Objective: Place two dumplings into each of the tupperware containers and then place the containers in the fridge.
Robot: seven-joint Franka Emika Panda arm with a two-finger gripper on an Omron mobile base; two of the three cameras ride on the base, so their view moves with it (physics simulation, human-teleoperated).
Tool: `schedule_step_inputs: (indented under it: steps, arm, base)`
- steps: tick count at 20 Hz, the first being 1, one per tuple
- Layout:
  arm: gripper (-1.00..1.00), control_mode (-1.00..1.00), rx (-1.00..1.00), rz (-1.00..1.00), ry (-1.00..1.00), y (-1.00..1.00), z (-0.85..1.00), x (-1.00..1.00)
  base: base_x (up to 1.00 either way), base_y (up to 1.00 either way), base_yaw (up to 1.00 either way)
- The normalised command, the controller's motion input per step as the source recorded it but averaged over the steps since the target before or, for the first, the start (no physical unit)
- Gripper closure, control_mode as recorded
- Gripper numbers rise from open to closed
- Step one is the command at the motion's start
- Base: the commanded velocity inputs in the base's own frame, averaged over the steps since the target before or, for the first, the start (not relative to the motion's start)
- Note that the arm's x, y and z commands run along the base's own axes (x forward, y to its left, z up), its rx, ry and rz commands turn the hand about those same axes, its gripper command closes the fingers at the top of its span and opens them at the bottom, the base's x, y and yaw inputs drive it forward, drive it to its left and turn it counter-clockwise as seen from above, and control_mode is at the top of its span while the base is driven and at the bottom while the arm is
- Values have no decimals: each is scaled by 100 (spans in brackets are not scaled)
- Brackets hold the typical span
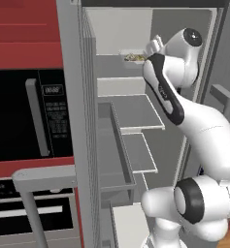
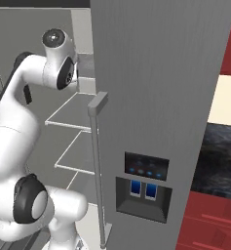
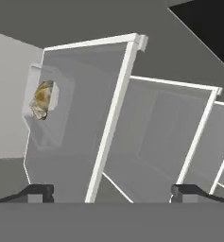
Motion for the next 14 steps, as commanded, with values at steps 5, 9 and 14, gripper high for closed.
schedule_step_inputs:
  steps: [5,9,14]
  arm:
    - [-100,-100,-29,29,24,2,0,-100]
    - [-100,-100,-31,33,18,6,-18,-100]
    - [-100,-100,-30,34,15,6,-43,-100]
  base:
    - [0,0,0]
    - [0,0,0]
    - [0,0,0]
